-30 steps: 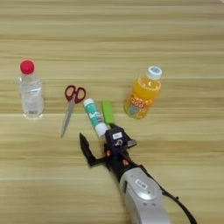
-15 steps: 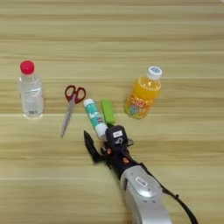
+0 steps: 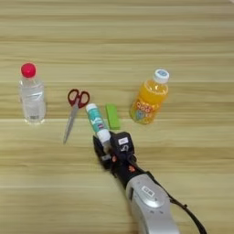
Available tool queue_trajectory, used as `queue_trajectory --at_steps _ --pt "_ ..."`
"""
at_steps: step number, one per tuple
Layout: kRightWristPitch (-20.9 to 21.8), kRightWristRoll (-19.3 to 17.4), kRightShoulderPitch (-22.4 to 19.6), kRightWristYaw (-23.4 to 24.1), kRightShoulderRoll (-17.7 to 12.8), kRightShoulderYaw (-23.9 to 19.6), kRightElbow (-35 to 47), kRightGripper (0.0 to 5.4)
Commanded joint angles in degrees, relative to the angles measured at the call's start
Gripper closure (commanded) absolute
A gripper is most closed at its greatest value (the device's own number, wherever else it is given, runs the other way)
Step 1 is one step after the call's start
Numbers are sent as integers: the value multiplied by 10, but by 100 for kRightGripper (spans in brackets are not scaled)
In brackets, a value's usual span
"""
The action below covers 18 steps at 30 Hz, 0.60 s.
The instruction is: Move the objects on the table
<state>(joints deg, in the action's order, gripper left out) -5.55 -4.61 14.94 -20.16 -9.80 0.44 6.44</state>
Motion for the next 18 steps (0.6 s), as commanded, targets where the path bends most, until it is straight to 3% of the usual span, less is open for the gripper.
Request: queue_trajectory --at_steps 1,18 --pt "-6 1 0 9 -7 -3 6 357" --pt "12 -7 -1 8 -5 -8 17 371"
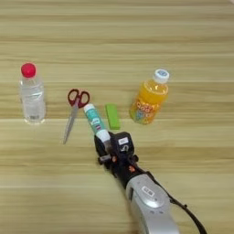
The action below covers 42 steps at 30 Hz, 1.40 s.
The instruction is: Move the objects on the table
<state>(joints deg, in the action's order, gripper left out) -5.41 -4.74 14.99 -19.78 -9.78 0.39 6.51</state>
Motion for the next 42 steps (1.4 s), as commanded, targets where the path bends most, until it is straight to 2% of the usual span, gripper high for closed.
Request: queue_trajectory --at_steps 1,14,26,42 --pt "14 -7 -1 4 -5 -7 20 371" --pt "36 -26 -6 9 2 -29 38 371" --pt "74 -24 -19 33 8 -62 40 371" --pt "70 -19 -38 72 3 -98 14 371"
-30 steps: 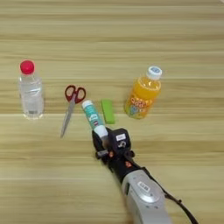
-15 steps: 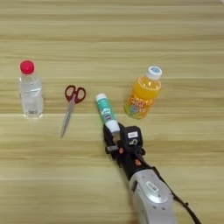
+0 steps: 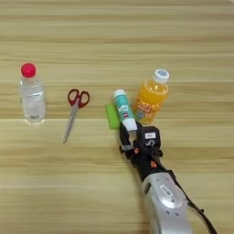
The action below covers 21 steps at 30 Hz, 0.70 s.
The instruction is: Move the objects on the table
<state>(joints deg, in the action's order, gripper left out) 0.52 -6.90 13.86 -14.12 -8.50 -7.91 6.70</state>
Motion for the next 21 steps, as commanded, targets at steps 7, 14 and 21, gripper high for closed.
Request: queue_trajectory --at_steps 7,14,21 --pt "-5 11 -31 25 -14 -17 -7 371" --pt "-28 21 -34 28 -18 -13 -26 371" --pt "-43 26 -34 26 -19 -9 -33 371"
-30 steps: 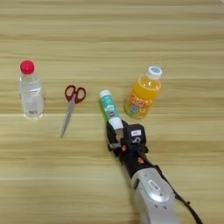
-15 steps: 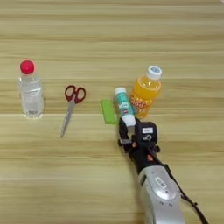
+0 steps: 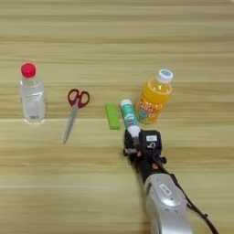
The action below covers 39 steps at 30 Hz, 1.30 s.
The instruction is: Move the objects on the table
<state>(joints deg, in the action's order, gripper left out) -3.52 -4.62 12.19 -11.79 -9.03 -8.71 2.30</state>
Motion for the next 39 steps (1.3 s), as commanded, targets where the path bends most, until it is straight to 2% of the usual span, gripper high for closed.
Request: queue_trajectory --at_steps 1,7,9,23,31,32,39 --pt "-3 3 -16 1 -14 0 12 371" --pt "-3 2 -14 -5 -14 7 16 371" --pt "-2 4 -12 -5 -14 9 17 319" --pt "30 11 -6 9 -11 0 49 158" --pt "61 7 3 4 -5 2 80 47" --pt "66 8 6 2 -4 5 86 19" --pt "97 -2 27 -20 8 37 125 4"
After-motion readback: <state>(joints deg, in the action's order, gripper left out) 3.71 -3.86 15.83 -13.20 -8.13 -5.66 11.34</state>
